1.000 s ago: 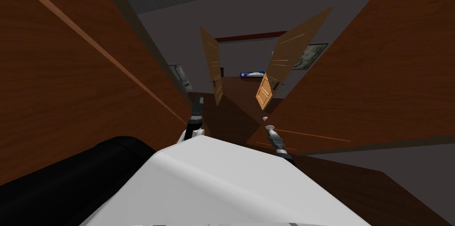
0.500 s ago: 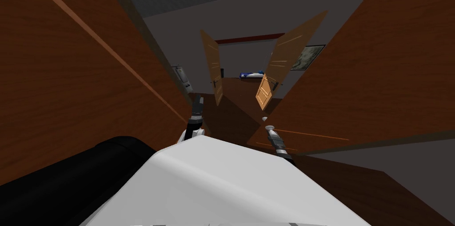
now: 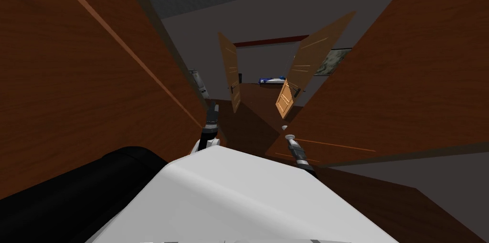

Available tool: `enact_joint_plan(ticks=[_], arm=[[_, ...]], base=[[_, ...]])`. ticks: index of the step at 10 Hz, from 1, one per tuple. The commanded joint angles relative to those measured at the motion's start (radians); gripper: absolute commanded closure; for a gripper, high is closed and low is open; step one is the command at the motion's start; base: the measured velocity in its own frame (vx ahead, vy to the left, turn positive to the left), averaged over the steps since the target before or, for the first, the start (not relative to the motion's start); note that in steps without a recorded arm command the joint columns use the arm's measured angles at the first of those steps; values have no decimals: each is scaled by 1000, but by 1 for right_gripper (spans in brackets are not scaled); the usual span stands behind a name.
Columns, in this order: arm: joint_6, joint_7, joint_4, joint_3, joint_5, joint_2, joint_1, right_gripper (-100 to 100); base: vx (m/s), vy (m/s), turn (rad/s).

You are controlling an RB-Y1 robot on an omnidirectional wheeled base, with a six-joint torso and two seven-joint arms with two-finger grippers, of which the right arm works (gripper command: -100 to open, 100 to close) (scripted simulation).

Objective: Pull the door open

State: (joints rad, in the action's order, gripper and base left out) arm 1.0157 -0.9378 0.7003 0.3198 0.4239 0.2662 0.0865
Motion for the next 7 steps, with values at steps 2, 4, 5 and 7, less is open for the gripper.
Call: enact_joint_plan(ticks=[2,4,5,7], arm=[[-2,46,-1,-10,-16,-2,-1,100],[-5,94,-3,-19,-34,-1,-5,100],[-6,118,-3,-23,-43,0,-6,100],[-10,166,-5,-32,-61,1,-10,100]], base=[[-46,-18,35],[-45,-16,47],[-54,-19,56],[-49,-23,56]])
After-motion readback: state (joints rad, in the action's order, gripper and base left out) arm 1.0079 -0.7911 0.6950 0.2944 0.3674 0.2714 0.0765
